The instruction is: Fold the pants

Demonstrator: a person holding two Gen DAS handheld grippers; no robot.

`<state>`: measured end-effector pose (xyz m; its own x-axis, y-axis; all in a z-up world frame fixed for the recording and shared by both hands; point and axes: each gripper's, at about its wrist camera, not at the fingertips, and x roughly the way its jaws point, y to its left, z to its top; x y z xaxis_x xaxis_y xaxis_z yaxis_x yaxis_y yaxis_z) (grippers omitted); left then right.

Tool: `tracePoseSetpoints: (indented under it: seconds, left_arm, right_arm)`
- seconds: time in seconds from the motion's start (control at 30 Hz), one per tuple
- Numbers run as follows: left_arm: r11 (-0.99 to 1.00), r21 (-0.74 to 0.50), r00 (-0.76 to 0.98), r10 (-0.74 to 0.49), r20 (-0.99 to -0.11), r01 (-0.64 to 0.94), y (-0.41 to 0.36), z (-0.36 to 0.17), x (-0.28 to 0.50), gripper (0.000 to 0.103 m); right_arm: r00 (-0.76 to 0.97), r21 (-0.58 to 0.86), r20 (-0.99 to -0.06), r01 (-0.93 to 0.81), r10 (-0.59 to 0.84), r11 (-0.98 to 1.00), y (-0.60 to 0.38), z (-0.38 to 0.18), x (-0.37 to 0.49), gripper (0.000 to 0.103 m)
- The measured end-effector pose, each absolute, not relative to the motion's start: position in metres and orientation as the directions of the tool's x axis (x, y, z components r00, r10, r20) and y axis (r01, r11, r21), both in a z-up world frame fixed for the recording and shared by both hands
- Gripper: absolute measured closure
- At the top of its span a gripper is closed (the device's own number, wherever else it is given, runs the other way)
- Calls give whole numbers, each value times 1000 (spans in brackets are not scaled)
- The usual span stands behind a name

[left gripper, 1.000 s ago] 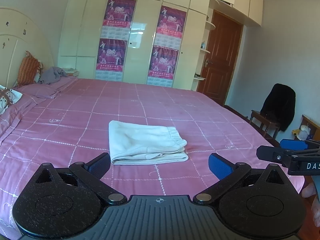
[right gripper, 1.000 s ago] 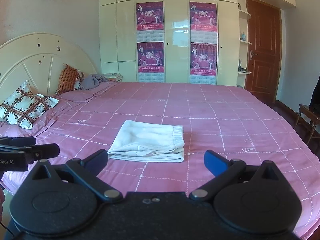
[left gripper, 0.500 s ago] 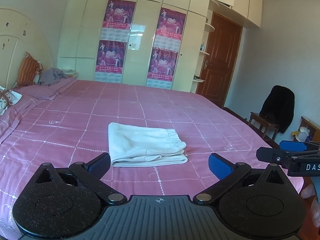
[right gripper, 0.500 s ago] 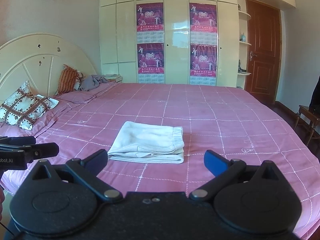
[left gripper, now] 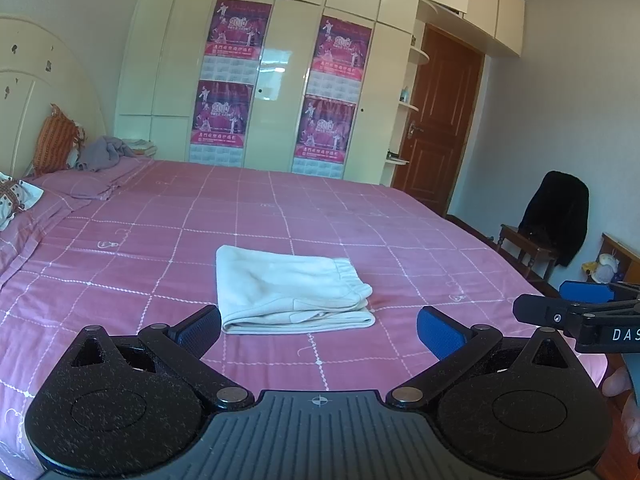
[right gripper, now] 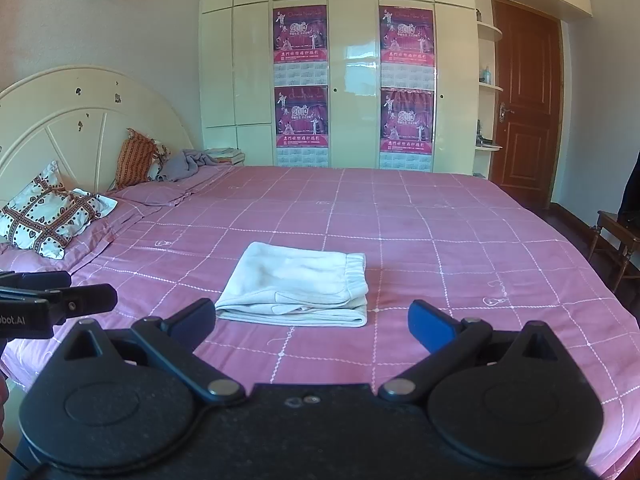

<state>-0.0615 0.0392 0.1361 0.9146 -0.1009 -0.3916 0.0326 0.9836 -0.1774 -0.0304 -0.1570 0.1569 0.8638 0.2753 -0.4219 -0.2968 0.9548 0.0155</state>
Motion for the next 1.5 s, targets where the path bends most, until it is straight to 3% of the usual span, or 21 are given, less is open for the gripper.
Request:
tracePoseSetpoints:
  seconds: [1.5]
  left_arm:
    - [990, -110, 932, -119, -341, 86, 32, 140, -69, 0]
  right_arm:
    - [863, 10, -428, -294, 270, 956, -156, 150, -28, 0]
